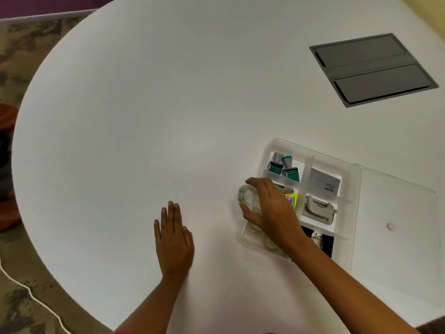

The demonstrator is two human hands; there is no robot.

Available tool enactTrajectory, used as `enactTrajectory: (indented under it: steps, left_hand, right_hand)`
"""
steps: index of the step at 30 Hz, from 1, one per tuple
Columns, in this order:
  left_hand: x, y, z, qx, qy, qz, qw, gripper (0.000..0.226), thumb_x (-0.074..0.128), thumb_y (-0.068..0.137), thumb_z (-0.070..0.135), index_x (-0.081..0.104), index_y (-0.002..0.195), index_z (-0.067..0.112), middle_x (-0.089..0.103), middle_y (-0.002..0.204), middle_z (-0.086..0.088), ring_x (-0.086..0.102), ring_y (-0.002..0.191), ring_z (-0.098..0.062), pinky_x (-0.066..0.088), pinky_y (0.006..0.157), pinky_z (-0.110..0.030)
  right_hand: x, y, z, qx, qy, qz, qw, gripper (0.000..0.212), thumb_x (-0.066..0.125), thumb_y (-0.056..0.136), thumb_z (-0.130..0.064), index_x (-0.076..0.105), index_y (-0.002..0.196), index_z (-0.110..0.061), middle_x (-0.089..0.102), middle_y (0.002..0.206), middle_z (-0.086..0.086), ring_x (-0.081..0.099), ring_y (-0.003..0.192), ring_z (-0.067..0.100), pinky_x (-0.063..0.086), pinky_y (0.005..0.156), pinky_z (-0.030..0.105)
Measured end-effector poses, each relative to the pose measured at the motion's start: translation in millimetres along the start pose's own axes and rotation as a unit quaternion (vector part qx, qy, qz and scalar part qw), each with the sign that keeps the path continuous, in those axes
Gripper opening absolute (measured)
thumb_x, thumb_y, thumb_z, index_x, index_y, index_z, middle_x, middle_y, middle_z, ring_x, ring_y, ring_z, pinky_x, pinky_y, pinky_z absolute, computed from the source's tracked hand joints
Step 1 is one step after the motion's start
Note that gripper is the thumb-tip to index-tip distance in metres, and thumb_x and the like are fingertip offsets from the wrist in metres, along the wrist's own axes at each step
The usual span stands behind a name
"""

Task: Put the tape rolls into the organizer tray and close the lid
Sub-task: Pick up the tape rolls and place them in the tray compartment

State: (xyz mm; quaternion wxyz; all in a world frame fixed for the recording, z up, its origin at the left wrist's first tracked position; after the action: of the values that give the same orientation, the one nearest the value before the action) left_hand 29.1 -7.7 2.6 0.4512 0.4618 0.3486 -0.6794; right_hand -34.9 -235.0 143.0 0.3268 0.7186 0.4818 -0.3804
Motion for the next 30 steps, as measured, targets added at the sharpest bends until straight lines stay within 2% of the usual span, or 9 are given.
enactTrajectory:
  steps: [2,6,8,13,17,21,26,28,30]
  left_hand:
    - [0,0,1,-0.001,-0.003,0.001,1.0,0.06,0.03,0.093,0.018,0.024,0.152,0.008,0.025,0.161,-0.008,0.023,0.149,-0.025,0.019,0.122,-0.046]
    - [0,0,-2,0.0,-0.002,0.0,1.0,0.059,0.029,0.094,0.019,0.024,0.152,0.007,0.025,0.161,-0.008,0.023,0.149,-0.026,0.021,0.122,-0.047]
    - [1,0,-3,-0.001,-0.003,-0.002,1.0,0.059,0.027,0.094,0.019,0.023,0.152,0.008,0.024,0.161,-0.008,0.023,0.15,-0.025,0.021,0.122,-0.047]
    - [0,0,0,0.002,-0.004,0.0,1.0,0.059,0.026,0.095,0.02,0.024,0.152,0.008,0.025,0.161,-0.008,0.024,0.149,-0.026,0.02,0.122,-0.046]
    - [-3,0,1,-0.002,-0.007,-0.005,1.0,0.059,0.028,0.094,0.019,0.025,0.152,0.008,0.025,0.161,-0.007,0.025,0.149,-0.025,0.02,0.122,-0.046]
    - [-8,0,5,-0.003,-0.017,-0.005,1.0,0.058,0.027,0.094,0.02,0.027,0.151,0.007,0.028,0.16,-0.009,0.026,0.148,-0.027,0.022,0.121,-0.047]
    - [-25,3,21,-0.027,-0.104,0.018,0.994,0.053,0.034,0.096,0.018,0.034,0.148,0.005,0.04,0.153,-0.013,0.04,0.14,-0.03,0.03,0.115,-0.044]
    - [-33,5,25,-0.062,-0.175,0.026,0.982,0.05,0.038,0.098,0.018,0.032,0.148,0.012,0.042,0.151,-0.007,0.045,0.134,-0.025,0.033,0.109,-0.041]
    - [-38,-1,36,-0.058,-0.257,0.007,0.965,0.046,0.039,0.1,0.018,0.034,0.145,0.02,0.045,0.141,0.004,0.051,0.124,-0.018,0.037,0.101,-0.032]
  right_hand:
    - [-4,-23,7,0.04,-0.006,0.007,0.999,0.048,0.077,0.073,-0.023,0.054,0.113,-0.013,0.06,0.108,0.007,0.063,0.087,0.025,0.053,0.055,0.032]
    - [4,-59,15,0.112,-0.028,-0.021,0.993,0.04,0.08,0.07,-0.026,0.057,0.099,-0.01,0.06,0.095,0.005,0.06,0.068,0.024,0.051,0.045,0.033]
    - [13,-70,17,0.15,-0.022,-0.029,0.988,0.041,0.082,0.069,-0.026,0.057,0.097,-0.009,0.061,0.093,0.006,0.06,0.065,0.023,0.051,0.045,0.031]
    - [32,-77,21,0.17,0.004,-0.045,0.984,0.035,0.078,0.075,-0.021,0.059,0.101,-0.009,0.064,0.099,0.006,0.063,0.082,0.024,0.042,0.06,0.022]
    - [39,-71,25,0.173,0.025,-0.078,0.982,0.037,0.075,0.079,-0.022,0.055,0.108,-0.01,0.063,0.108,0.006,0.059,0.096,0.024,0.045,0.071,0.026]
    - [40,-67,25,0.177,0.026,-0.1,0.979,0.034,0.069,0.083,-0.015,0.054,0.112,-0.01,0.061,0.114,0.009,0.059,0.099,0.026,0.048,0.076,0.03]
    - [18,-71,27,0.152,0.008,-0.039,0.988,0.025,0.064,0.083,0.003,0.059,0.105,-0.007,0.064,0.104,0.011,0.061,0.085,0.026,0.047,0.066,0.029]
    - [6,-74,29,0.144,-0.001,-0.014,0.989,0.03,0.065,0.076,0.013,0.062,0.099,-0.006,0.065,0.096,0.012,0.061,0.081,0.027,0.05,0.064,0.031]
    - [-6,-81,36,0.151,-0.032,-0.002,0.988,0.033,0.069,0.071,0.015,0.065,0.097,-0.005,0.065,0.095,0.013,0.062,0.081,0.027,0.054,0.064,0.032]
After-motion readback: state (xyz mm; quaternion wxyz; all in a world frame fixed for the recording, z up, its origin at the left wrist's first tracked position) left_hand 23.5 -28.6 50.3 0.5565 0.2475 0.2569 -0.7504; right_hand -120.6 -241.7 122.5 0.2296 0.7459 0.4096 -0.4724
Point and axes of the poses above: each hand's wrist, its own y-axis towards the middle knuckle, its own x-axis out of the palm, z = x × y, the point moved 3 cm from there along y, towards the middle knuckle
